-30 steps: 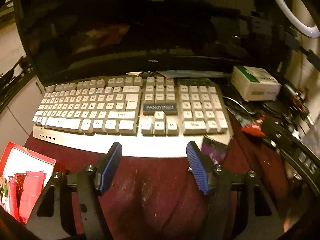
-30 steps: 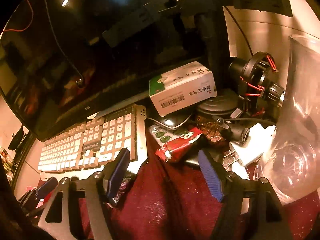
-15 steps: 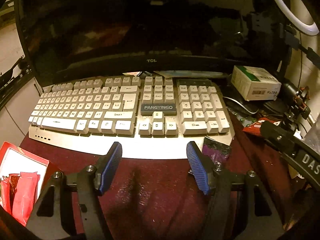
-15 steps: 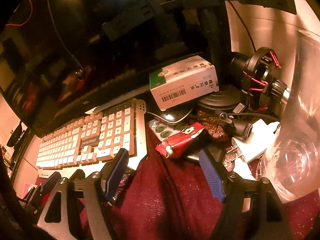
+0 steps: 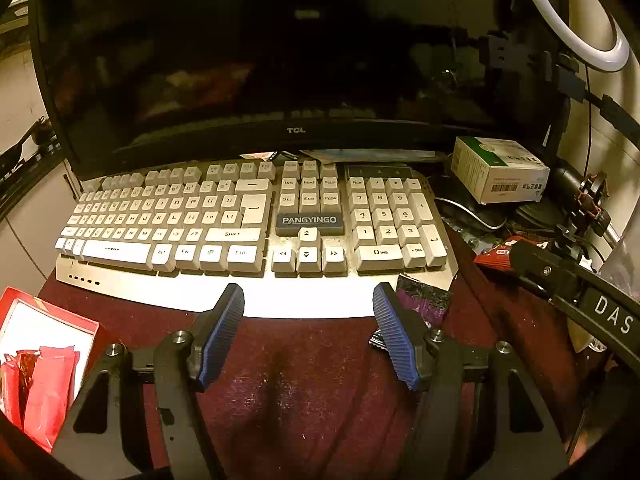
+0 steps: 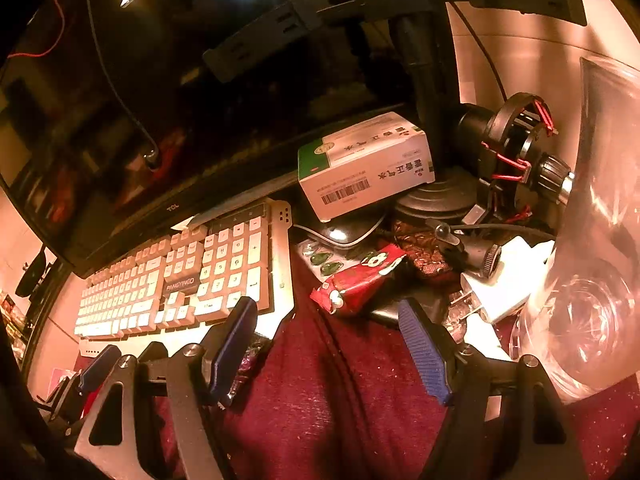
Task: Organize snacks
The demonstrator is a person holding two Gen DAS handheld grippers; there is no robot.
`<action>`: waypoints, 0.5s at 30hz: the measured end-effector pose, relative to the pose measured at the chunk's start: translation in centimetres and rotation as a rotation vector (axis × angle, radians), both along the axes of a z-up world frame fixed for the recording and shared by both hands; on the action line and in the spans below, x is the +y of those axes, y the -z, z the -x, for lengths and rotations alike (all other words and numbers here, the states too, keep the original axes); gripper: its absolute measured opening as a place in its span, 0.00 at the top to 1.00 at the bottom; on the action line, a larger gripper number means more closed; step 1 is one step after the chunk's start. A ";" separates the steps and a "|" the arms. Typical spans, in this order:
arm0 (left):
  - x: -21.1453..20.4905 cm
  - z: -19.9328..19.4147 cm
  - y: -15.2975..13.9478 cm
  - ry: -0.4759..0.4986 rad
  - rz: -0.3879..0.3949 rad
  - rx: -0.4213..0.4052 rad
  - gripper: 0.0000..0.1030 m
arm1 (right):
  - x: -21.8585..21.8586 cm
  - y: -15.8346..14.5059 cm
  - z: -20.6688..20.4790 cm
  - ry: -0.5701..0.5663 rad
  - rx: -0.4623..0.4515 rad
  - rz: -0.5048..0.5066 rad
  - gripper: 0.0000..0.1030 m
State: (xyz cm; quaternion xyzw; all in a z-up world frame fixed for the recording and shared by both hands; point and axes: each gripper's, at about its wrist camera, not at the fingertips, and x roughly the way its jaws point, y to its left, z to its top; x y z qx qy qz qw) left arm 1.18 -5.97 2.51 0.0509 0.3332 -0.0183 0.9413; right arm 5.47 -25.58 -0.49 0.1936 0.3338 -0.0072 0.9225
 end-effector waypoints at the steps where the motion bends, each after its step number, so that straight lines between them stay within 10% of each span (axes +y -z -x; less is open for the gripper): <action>1: 0.0 0.0 0.0 0.000 -0.001 -0.001 0.36 | 0.0 0.0 0.0 0.001 0.001 -0.002 0.27; 15: 0.1 -0.3 0.5 0.010 0.016 0.023 0.36 | -0.1 0.1 0.3 0.011 0.007 -0.010 0.27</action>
